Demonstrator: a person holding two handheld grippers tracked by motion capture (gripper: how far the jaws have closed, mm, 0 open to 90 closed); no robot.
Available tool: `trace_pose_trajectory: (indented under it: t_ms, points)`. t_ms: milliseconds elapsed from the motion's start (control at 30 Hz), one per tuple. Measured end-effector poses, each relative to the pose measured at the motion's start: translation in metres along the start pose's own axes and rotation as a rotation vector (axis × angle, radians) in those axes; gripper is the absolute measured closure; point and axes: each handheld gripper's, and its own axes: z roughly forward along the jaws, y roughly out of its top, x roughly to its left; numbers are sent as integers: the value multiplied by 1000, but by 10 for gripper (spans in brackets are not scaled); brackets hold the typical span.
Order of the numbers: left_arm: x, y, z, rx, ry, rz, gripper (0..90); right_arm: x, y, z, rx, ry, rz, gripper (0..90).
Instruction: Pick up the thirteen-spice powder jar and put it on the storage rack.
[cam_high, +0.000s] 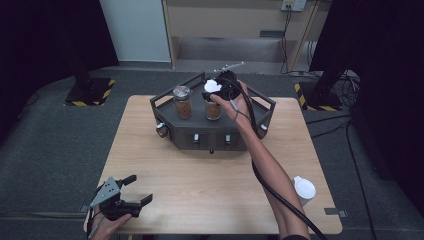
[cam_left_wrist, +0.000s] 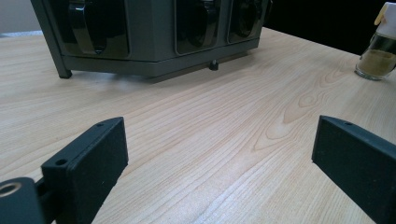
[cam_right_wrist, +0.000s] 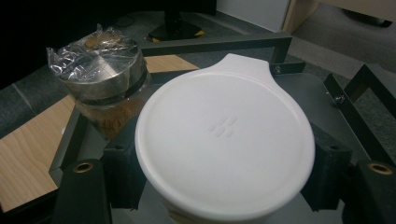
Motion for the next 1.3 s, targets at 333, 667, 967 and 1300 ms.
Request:
trace_pose_trajectory:
  t_ms: [333,667,967,1300]
  points:
    - [0,0,0,2,-3,3,22,8,-5,-20,-92,-14,-46,64]
    - [-1,1,1,6,-4,7,22,16,-3,-61,-146,13,-91,58]
    - [-1,1,1,6,-5,12,22,19,-15,-105,-194,56,-124,56]
    - [-1,2,2,9,-4,14,22,19,-42,-143,-223,69,-154,53]
